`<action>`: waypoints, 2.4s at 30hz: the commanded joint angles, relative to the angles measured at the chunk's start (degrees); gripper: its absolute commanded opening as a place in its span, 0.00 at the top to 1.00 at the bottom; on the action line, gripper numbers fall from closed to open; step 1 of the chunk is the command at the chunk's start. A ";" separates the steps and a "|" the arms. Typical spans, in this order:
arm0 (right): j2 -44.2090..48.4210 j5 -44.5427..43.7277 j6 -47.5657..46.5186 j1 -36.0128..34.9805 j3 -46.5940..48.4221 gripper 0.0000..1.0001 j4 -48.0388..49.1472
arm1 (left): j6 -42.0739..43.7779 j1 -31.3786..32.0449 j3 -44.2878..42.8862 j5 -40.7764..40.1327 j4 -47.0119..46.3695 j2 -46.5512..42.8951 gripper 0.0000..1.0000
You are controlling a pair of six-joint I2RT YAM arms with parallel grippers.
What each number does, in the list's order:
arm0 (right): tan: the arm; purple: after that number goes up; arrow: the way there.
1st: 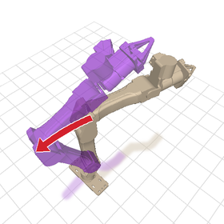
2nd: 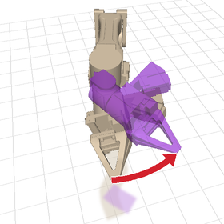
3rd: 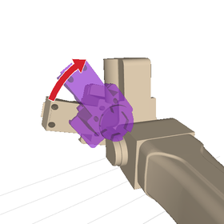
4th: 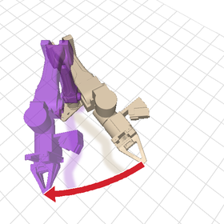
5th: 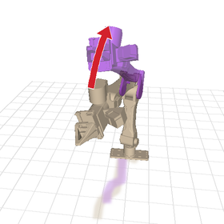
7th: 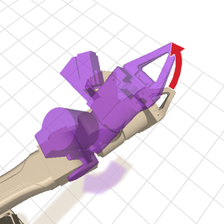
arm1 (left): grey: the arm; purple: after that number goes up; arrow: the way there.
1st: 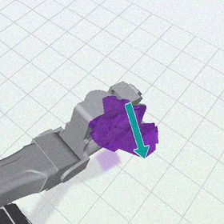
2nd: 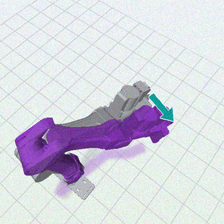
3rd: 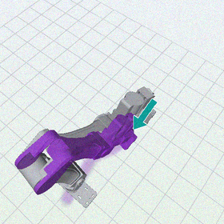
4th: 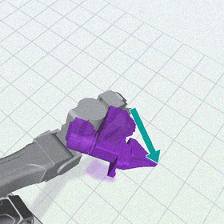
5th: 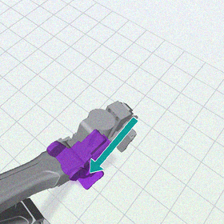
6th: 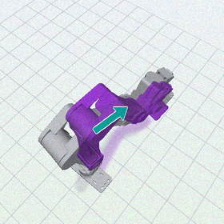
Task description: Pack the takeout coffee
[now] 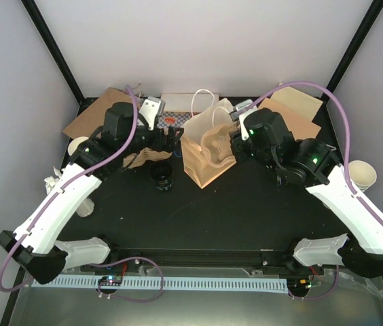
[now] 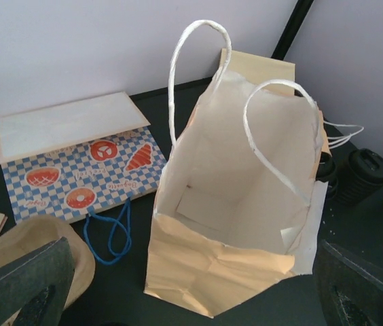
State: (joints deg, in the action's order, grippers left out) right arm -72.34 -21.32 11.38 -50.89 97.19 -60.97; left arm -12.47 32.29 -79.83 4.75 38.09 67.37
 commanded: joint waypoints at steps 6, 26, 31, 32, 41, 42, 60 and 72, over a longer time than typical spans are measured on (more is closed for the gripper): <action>-0.13 -12.12 -2.52 2.16 3.78 0.68 3.10 | 8.96 -0.43 -9.51 1.10 1.17 9.58 0.01; -9.32 -25.53 -10.40 12.44 6.05 0.68 18.24 | 11.38 -0.61 -21.06 -1.31 3.95 29.61 0.33; -12.87 -29.93 -13.13 14.19 3.54 0.69 21.83 | 12.14 -0.57 -21.07 -0.71 4.71 29.71 0.53; -13.70 -30.49 -13.40 14.56 3.34 0.69 22.22 | 12.24 -0.63 -21.07 -0.48 4.84 29.72 0.54; -16.61 -29.05 -16.54 16.62 1.13 0.70 25.99 | 13.10 -0.57 -21.13 -0.45 6.58 30.31 0.69; -16.42 -27.31 -16.71 16.54 0.91 0.71 25.68 | 13.24 -0.61 -21.15 -0.46 6.60 30.40 0.75; -2.21 -1.75 -14.97 10.28 -11.22 0.73 25.18 | 16.80 -0.44 -23.57 2.00 7.78 29.93 0.98; 1.53 5.40 -11.96 8.40 -17.67 0.74 23.55 | 19.42 1.68 -19.88 3.22 7.63 27.46 0.98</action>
State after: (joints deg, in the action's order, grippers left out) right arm -72.03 -19.20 -2.42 -42.06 80.42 -36.95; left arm 4.75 32.67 -100.62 7.09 45.71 97.65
